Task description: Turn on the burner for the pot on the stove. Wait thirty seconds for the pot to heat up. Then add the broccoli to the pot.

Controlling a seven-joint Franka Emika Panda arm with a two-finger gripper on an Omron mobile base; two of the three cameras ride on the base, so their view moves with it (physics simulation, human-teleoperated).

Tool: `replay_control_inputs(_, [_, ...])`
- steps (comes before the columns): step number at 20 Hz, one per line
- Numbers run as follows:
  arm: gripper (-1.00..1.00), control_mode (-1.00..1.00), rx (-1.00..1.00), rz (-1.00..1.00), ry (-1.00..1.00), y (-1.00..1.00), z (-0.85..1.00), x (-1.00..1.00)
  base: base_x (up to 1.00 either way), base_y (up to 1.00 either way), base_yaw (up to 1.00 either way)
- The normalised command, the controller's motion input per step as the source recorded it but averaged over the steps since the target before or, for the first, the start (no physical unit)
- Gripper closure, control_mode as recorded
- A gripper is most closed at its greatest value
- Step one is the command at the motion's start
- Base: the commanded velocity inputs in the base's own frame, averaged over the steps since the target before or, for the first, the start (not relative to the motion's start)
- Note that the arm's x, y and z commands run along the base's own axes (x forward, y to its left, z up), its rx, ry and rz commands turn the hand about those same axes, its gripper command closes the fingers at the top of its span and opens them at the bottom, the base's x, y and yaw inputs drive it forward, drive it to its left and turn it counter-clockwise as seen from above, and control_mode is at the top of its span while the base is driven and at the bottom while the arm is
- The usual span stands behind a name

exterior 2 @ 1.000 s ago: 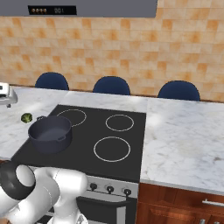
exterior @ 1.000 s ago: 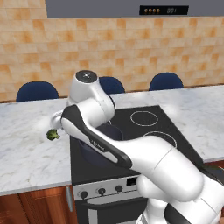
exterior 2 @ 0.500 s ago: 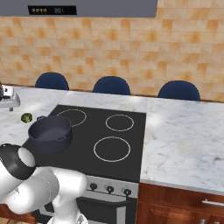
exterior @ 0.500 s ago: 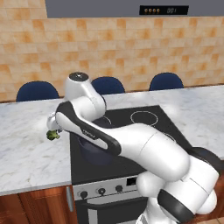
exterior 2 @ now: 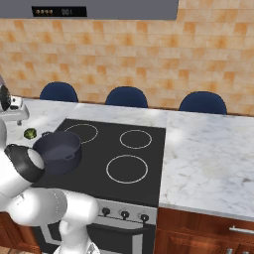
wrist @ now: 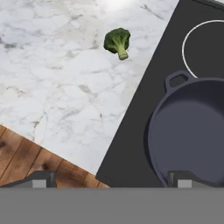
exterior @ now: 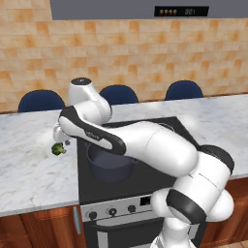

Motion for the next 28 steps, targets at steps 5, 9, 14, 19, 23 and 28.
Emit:
replay_control_inputs(5, [-1.00, -1.00, -0.10, 0.00, 0.00, 0.00, -0.26, 0.32, 0.00, 0.00, 0.00])
replay_control_inputs(9, [-1.00, -1.00, -0.03, 0.00, 0.00, 0.03, -0.25, 0.29, 0.00, 0.00, 0.00])
replay_control_inputs(14, [-1.00, -1.00, 0.00, 0.01, 0.00, 0.11, -0.27, 0.20, 0.00, 0.00, 0.00])
replay_control_inputs(19, [-1.00, -1.00, 0.00, 0.02, 0.00, 0.17, -0.30, 0.08, 0.00, 0.00, 0.00])
replay_control_inputs(23, [-1.00, -1.00, 0.00, 0.01, 0.00, 0.15, -0.21, 0.11, 0.00, 0.00, 0.00])
replay_control_inputs(28, [-1.00, -1.00, 0.00, 0.00, 0.00, 0.12, -0.16, 0.21, 0.00, 0.00, 0.00])
